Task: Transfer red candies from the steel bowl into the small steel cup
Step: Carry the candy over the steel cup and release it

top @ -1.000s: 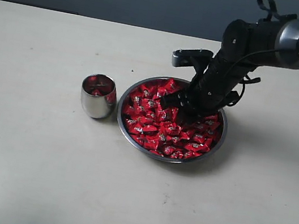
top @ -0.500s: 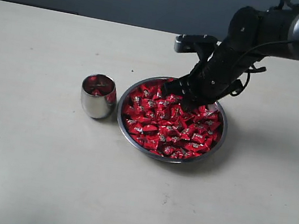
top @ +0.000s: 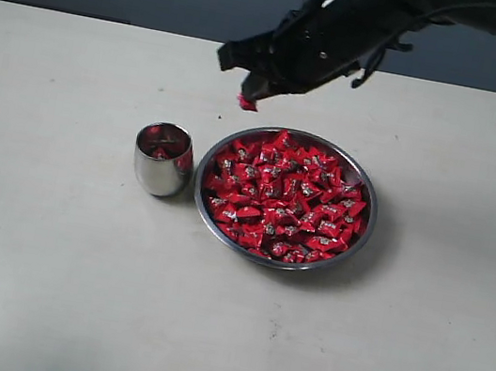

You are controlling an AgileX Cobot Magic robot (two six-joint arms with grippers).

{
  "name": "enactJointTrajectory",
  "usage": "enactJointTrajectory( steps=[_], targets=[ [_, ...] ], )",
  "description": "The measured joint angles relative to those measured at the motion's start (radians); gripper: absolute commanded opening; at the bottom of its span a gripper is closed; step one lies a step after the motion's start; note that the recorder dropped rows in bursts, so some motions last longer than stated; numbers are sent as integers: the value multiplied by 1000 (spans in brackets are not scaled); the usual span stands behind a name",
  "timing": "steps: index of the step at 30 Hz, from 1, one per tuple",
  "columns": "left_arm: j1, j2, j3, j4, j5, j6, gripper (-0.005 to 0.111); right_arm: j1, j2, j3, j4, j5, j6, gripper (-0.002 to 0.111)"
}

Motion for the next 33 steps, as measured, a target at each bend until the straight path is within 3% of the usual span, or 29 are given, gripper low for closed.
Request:
enactJointTrajectory(
  steps=[5, 13, 15, 16, 18, 23, 33],
  targets=[
    [0, 0, 0, 0, 0, 0, 0, 88, 105, -133, 22, 22, -18, -1],
    [0, 0, 0, 0, -1, 0, 0, 147, 275, -282, 10, 81, -22, -1],
    [0, 0, 0, 0, -1, 0, 0, 147, 297, -296, 4, 92, -22, 10],
    [0, 0, 0, 0, -1, 0, 0, 147, 299, -296, 4, 95, -22, 24],
    [0, 0, 0, 0, -1, 0, 0, 147, 304, -298, 2, 95, -22, 39],
    [0, 0, 0, 0, -1, 0, 0, 147, 298, -298, -20, 95, -22, 32],
    [0, 0, 0, 0, -1, 0, 0, 148, 245, -300, -25, 23, 35, 32]
  ],
)
